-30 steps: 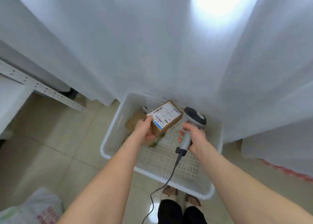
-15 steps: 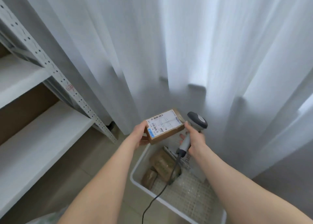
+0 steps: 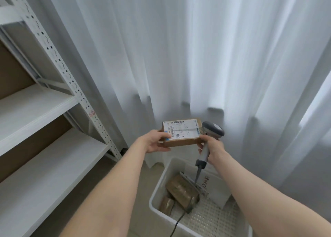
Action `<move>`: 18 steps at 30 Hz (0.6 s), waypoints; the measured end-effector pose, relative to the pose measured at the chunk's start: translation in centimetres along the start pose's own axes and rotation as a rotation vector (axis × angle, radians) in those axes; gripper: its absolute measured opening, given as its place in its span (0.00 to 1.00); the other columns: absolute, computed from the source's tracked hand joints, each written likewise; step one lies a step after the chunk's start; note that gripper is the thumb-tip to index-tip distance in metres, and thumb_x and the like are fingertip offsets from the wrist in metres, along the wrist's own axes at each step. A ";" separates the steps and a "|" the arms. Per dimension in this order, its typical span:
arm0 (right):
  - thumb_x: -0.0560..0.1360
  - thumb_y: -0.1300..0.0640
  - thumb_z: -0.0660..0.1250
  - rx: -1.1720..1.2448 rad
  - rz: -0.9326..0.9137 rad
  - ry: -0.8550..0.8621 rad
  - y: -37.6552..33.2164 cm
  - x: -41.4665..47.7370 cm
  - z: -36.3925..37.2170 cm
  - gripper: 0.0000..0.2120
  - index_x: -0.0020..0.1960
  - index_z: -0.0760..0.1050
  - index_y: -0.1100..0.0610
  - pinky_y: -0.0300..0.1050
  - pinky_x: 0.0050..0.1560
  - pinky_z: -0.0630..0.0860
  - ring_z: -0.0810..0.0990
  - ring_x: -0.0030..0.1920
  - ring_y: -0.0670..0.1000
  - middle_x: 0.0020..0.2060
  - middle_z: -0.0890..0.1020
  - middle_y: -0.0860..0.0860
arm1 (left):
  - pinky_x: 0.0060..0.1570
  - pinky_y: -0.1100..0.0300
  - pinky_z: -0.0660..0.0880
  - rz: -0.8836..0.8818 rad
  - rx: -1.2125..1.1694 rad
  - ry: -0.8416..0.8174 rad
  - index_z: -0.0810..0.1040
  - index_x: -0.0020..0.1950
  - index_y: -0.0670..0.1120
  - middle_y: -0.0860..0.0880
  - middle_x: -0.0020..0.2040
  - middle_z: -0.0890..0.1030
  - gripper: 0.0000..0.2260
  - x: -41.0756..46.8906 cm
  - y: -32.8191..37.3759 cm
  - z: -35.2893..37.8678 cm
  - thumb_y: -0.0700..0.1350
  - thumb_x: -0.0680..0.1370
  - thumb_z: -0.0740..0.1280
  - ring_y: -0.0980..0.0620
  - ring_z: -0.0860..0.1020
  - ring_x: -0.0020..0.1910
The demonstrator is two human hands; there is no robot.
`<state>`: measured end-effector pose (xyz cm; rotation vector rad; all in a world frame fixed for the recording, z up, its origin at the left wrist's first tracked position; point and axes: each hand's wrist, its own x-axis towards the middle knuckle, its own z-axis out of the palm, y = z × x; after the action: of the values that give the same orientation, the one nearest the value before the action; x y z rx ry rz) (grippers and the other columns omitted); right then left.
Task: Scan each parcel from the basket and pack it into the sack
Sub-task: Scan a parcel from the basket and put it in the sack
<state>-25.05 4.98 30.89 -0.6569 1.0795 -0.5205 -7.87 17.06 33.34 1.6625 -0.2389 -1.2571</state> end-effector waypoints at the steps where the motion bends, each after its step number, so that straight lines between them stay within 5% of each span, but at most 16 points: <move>1: 0.74 0.65 0.70 -0.024 -0.030 0.016 -0.1 -0.3 0.2 0.20 0.65 0.72 0.59 0.46 0.41 0.74 0.77 0.38 0.51 0.42 0.82 0.54 | 0.46 0.50 0.79 0.035 0.012 0.041 0.74 0.62 0.41 0.44 0.50 0.80 0.15 -0.2 0.2 0.0 0.37 0.76 0.68 0.47 0.79 0.47; 5: 0.73 0.63 0.71 -0.072 -0.143 0.034 -1.0 -1.4 1.1 0.15 0.58 0.74 0.56 0.45 0.36 0.73 0.76 0.37 0.51 0.38 0.79 0.52 | 0.49 0.51 0.79 0.136 0.070 0.209 0.76 0.59 0.44 0.45 0.48 0.80 0.14 -0.3 0.8 -0.2 0.42 0.75 0.70 0.50 0.77 0.47; 8: 0.72 0.62 0.73 -0.115 -0.168 -0.017 -2.0 -2.0 1.8 0.13 0.55 0.76 0.56 0.50 0.46 0.77 0.78 0.41 0.54 0.39 0.80 0.52 | 0.44 0.53 0.79 0.174 0.018 0.239 0.78 0.49 0.47 0.47 0.41 0.79 0.04 -0.5 2.2 0.1 0.44 0.75 0.67 0.52 0.75 0.40; 11: 0.72 0.62 0.73 -0.161 -0.093 -0.142 -2.4 -2.6 2.0 0.09 0.51 0.77 0.56 0.49 0.40 0.78 0.80 0.38 0.55 0.39 0.82 0.54 | 0.47 0.53 0.77 0.250 -0.036 0.258 0.77 0.49 0.45 0.46 0.42 0.80 0.04 -0.8 4.1 0.7 0.45 0.76 0.67 0.50 0.76 0.40; 14: 0.72 0.67 0.71 -0.155 -0.041 -0.227 -1.9 -2.9 2.7 0.10 0.51 0.76 0.57 0.58 0.49 0.81 0.84 0.45 0.60 0.47 0.85 0.59 | 0.52 0.49 0.78 0.240 -0.098 0.156 0.75 0.59 0.42 0.42 0.53 0.81 0.12 -1.1 5.1 1.3 0.44 0.77 0.67 0.45 0.80 0.51; 18: 0.73 0.67 0.70 -0.096 -0.064 -0.174 -2.0 -3.3 4.0 0.11 0.54 0.75 0.59 0.58 0.50 0.81 0.83 0.47 0.60 0.47 0.84 0.59 | 0.43 0.45 0.79 0.062 0.137 -0.003 0.72 0.59 0.49 0.44 0.56 0.81 0.10 -2.3 4.3 2.0 0.43 0.78 0.66 0.44 0.80 0.53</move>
<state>-22.79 6.77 35.69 -0.8086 0.9264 -0.4598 -8.87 15.30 38.15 1.7562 -0.3829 -1.2191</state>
